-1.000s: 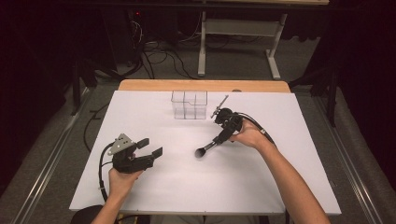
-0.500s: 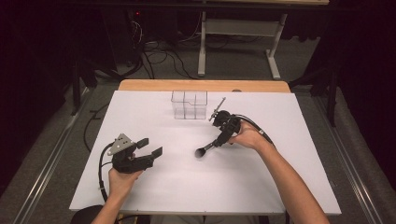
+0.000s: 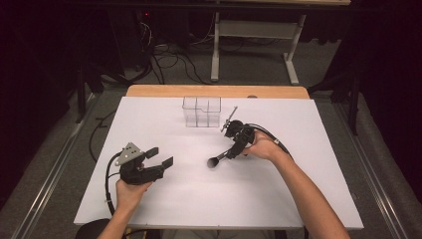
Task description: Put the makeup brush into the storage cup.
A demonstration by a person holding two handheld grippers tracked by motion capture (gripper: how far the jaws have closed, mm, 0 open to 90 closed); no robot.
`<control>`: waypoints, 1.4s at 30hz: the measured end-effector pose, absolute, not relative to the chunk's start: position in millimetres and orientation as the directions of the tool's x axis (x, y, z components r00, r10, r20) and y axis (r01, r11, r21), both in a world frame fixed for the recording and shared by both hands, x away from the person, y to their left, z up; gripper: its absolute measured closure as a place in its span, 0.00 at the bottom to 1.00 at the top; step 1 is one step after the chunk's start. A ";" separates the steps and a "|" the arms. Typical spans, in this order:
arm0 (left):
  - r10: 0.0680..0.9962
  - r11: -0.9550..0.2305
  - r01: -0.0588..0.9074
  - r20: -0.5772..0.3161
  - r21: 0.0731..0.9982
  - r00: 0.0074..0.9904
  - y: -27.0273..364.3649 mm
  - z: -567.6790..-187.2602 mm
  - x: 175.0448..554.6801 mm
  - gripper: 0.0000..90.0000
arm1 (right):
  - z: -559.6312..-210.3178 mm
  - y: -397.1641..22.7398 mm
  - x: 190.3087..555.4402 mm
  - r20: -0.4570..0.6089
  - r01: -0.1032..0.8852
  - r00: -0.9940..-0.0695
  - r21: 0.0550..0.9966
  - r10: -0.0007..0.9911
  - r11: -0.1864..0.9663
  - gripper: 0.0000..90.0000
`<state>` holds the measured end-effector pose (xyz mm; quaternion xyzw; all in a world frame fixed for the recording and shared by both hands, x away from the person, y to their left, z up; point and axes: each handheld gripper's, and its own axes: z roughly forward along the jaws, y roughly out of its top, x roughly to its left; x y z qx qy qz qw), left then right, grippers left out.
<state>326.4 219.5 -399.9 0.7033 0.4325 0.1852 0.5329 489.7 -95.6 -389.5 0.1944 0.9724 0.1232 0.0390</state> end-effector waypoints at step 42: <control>0.805 -0.067 0.411 -0.194 0.909 0.561 218.6 -399.9 325.7 0.33 | -395.4 -98.8 479.9 -0.032 0.369 -0.923 0.212 0.383 0.905 0.70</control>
